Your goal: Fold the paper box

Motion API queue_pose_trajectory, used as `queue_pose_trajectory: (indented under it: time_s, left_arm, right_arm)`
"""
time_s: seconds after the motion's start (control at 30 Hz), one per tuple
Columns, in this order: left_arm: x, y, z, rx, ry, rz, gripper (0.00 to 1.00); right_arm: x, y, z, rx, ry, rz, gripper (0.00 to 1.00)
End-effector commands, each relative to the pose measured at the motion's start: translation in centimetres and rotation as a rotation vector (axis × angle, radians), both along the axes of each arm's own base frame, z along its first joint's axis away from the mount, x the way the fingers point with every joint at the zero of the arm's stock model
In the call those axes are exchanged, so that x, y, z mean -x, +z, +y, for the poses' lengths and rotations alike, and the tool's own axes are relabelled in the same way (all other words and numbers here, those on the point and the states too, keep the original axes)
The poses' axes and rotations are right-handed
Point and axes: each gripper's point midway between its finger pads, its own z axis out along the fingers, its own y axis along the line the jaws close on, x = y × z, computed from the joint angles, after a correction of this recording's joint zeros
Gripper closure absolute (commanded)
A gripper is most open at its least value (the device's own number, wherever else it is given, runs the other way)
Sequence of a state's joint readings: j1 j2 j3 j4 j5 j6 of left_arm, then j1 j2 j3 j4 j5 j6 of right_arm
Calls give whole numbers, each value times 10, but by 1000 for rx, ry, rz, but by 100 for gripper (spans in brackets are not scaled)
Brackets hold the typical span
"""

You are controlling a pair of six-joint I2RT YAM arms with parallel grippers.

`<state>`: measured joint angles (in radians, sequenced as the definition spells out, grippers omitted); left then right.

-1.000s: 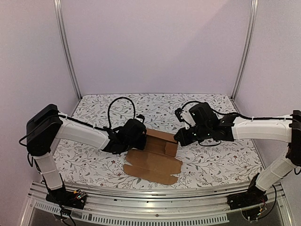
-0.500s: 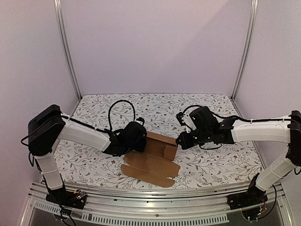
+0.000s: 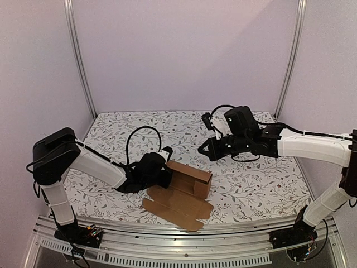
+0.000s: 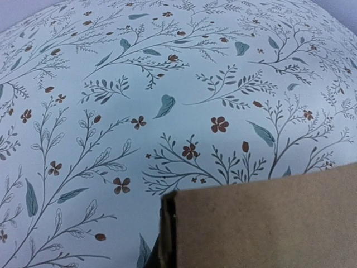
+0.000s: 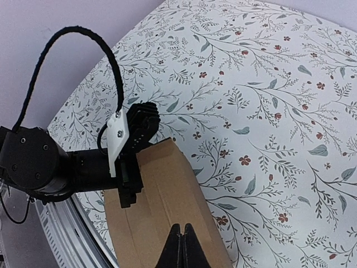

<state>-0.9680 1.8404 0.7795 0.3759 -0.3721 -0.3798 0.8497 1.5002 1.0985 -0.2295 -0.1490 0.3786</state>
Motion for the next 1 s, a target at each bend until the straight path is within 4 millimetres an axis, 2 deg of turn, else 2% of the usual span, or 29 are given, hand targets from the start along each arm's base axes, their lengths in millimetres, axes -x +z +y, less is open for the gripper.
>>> queue_pose_trajectory:
  time_s: [0.0,0.23,0.33,0.63,0.97]
  left_arm:
    - [16,-3,-21,14,-155,-10,100]
    - [25,0,-60,70,-325,13,100]
    - [23,1,-70,90,-350,12,100]
    - [19,-8,-81,94,-362,11,100]
    - [27,-17,-85,79,-404,0,99]
  right_arm:
    - [4,6,14,-31,84,-6,100]
    - [10,-2,31,-78,174,-73,100]
    - [12,-6,35,-106,198,-119,100]
    - [21,-33,39,-124,218,-138,100]
    - [6,-73,37,-69,147,-140,100]
